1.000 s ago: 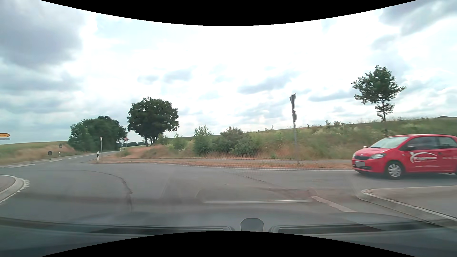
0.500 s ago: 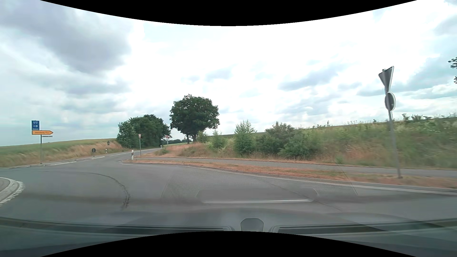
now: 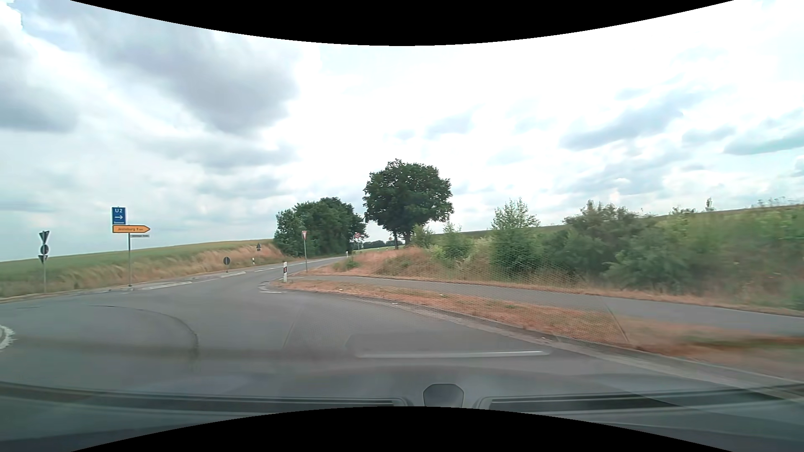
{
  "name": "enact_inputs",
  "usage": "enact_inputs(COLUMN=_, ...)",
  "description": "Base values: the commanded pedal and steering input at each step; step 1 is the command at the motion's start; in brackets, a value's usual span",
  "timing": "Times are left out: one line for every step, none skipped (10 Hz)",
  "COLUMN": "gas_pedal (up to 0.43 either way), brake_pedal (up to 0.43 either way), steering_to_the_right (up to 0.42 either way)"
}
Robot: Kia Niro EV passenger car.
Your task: Follow the waypoints while adhering to traffic rules and regulations
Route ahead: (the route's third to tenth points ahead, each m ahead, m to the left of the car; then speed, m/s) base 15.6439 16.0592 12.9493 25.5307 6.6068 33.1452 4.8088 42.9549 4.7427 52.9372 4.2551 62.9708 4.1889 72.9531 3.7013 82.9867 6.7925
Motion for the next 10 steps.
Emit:
enact_inputs(gas_pedal=0.169, brake_pedal=0.0, steering_to_the_right=-0.267)
enact_inputs(gas_pedal=0.169, brake_pedal=0.0, steering_to_the_right=-0.272)
enact_inputs(gas_pedal=0.169, brake_pedal=0.0, steering_to_the_right=-0.272)
enact_inputs(gas_pedal=0.169, brake_pedal=0.0, steering_to_the_right=-0.273)
enact_inputs(gas_pedal=0.157, brake_pedal=0.0, steering_to_the_right=-0.28)
enact_inputs(gas_pedal=0.15, brake_pedal=0.0, steering_to_the_right=-0.29)
enact_inputs(gas_pedal=0.15, brake_pedal=0.0, steering_to_the_right=-0.293)
enact_inputs(gas_pedal=0.15, brake_pedal=0.0, steering_to_the_right=-0.294)
enact_inputs(gas_pedal=0.15, brake_pedal=0.0, steering_to_the_right=-0.293)
enact_inputs(gas_pedal=0.15, brake_pedal=0.0, steering_to_the_right=-0.293)
